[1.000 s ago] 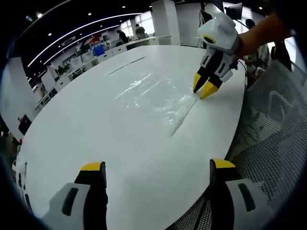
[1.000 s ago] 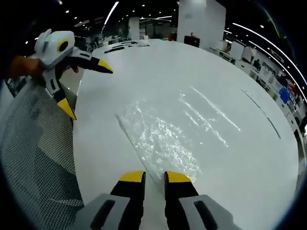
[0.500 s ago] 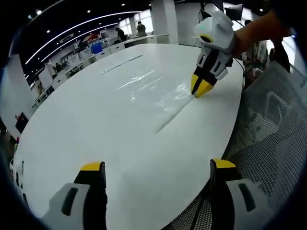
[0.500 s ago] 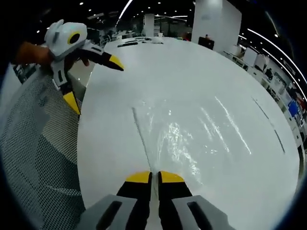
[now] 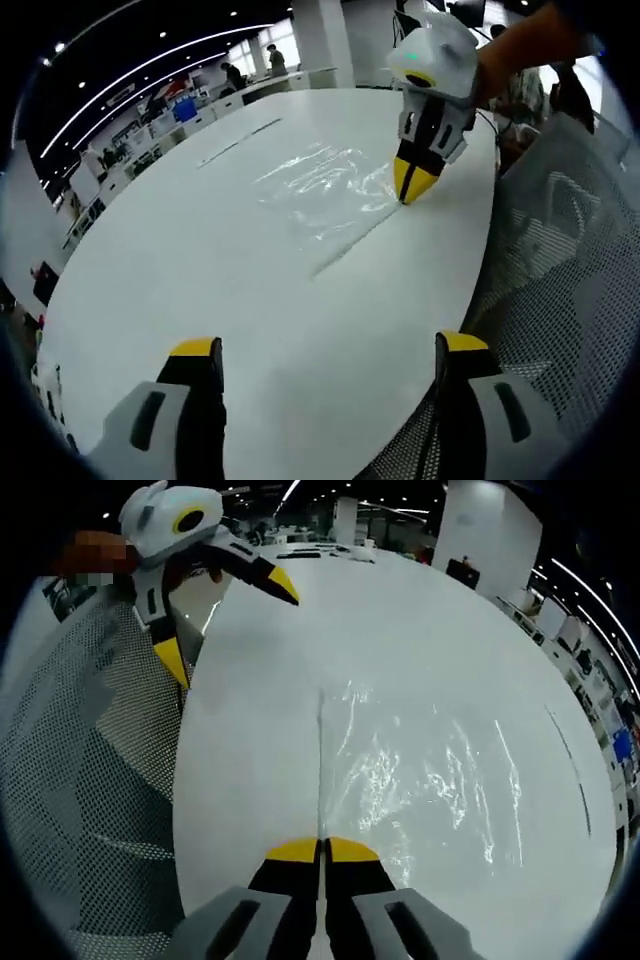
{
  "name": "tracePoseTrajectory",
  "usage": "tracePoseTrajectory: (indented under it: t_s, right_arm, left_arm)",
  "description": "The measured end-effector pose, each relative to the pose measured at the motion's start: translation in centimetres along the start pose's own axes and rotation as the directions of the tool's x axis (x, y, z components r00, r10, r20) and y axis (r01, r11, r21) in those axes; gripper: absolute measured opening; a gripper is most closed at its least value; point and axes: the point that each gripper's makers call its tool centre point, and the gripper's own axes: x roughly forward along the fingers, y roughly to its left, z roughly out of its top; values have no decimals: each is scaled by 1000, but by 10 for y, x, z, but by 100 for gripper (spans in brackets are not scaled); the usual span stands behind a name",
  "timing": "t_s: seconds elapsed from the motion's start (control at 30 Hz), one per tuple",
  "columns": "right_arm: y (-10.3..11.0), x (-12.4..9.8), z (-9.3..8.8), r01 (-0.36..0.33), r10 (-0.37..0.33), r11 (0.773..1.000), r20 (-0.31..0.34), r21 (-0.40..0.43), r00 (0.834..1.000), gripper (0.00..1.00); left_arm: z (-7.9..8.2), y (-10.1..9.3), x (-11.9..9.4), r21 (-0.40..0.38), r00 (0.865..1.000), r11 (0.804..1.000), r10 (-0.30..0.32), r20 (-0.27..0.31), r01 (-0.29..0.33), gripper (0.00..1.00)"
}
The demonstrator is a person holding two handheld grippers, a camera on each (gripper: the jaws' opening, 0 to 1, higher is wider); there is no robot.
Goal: Open the resealable bag by pulling the two sides of the seal apart until the entire bag opening is separated and visibly accessible.
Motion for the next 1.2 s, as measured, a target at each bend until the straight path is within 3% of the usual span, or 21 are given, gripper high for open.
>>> tracePoseTrajectory:
  t_s: [0.23, 0.43, 0.6, 0.73, 0.9, 1.03, 1.2]
  right_arm:
    - [6, -6, -3, -17, 17, 1000, 0, 2, 1000, 0]
    - [11, -16, 1, -29, 29, 998, 0, -51, 1000, 0]
    - [17, -26, 1, -38, 37, 992, -8, -120, 999, 0]
    - [13, -36, 1, -25, 26, 990, 1, -140, 1000, 0]
    - [9, -50, 5, -12, 14, 988, 17, -157, 1000, 0]
    - [7, -61, 9, -9, 16, 986, 44, -168, 999, 0]
    - [7, -71, 9, -3, 12, 983, 48, -183, 999, 0]
  left_arm:
    - [8, -9, 7, 85, 999, 996, -35, -15, 36, 78]
    - [18, -21, 19, 115, 998, 991, -68, -9, 68, 70]
    - [33, -31, 24, 189, 995, 977, -101, 23, 95, 63]
    - [49, -34, 30, 309, 993, 947, -110, 37, 93, 53]
    - [62, -35, 35, 348, 992, 932, -120, 41, 99, 48]
    - [76, -34, 35, 422, 988, 902, -134, 71, 92, 35]
    - [85, -34, 38, 413, 987, 905, -143, 78, 99, 17]
